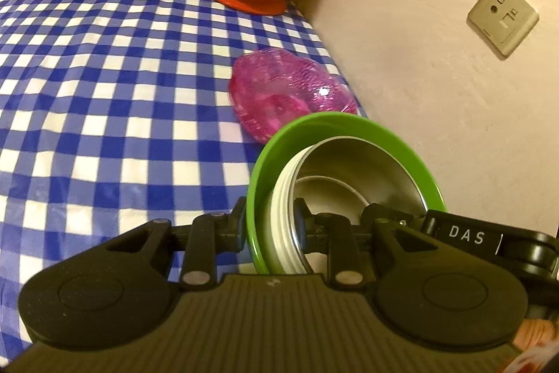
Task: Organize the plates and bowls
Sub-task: 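Carry the green bowl with both tools over the pink plate stack, then lower the green bowl with both tools onto the pink plates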
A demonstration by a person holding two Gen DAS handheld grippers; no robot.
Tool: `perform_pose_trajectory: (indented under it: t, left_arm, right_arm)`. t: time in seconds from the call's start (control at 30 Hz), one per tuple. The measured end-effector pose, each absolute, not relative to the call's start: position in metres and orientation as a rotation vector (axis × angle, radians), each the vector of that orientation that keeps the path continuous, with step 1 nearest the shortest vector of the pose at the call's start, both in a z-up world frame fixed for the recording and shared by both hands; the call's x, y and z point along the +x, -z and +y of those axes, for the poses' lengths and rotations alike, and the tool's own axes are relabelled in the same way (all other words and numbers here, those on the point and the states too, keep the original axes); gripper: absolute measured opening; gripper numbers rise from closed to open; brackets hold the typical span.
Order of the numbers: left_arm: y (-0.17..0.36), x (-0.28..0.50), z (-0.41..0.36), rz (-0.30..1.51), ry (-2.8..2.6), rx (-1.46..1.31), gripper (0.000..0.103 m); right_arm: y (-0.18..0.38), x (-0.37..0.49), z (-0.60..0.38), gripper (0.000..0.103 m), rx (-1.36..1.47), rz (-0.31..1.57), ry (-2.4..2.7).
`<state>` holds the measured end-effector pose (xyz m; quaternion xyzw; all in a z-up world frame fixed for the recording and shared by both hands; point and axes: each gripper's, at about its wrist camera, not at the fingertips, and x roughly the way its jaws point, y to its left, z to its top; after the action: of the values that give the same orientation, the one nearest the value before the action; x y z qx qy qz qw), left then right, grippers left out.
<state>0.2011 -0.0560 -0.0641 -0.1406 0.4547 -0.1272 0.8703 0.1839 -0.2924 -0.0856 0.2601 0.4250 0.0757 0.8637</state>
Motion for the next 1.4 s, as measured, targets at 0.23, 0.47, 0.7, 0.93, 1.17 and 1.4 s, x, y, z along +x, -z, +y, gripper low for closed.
perform_pose_trajectory:
  t: [0.23,0.47,0.7,0.93,1.17,1.4]
  left_arm:
    - [0.057,0.215,-0.069,0.949,0.288,-0.282,0.023]
    - [0.050,0.227,-0.074,0.941,0.297,-0.272,0.023]
    - [0.043,0.245,-0.077,0.937,0.304,-0.275,0.023]
    - [0.039,0.268,-0.079,0.938,0.310,-0.280,0.023]
    - [0.042,0.298,-0.083,0.951,0.313,-0.281,0.023]
    - [0.049,0.330,-0.086,0.973,0.312,-0.296,0.024]
  right_arm:
    - [0.079,0.194,-0.304,0.026,0.550,0.880,-0.143]
    - [0.072,0.206,-0.310,0.026,0.560,0.873,-0.141]
    - [0.063,0.220,-0.312,0.026,0.556,0.863,-0.141]
    - [0.057,0.242,-0.315,0.026,0.551,0.858,-0.145]
    - [0.059,0.269,-0.318,0.026,0.552,0.860,-0.143]
    - [0.064,0.302,-0.323,0.026,0.559,0.870,-0.138]
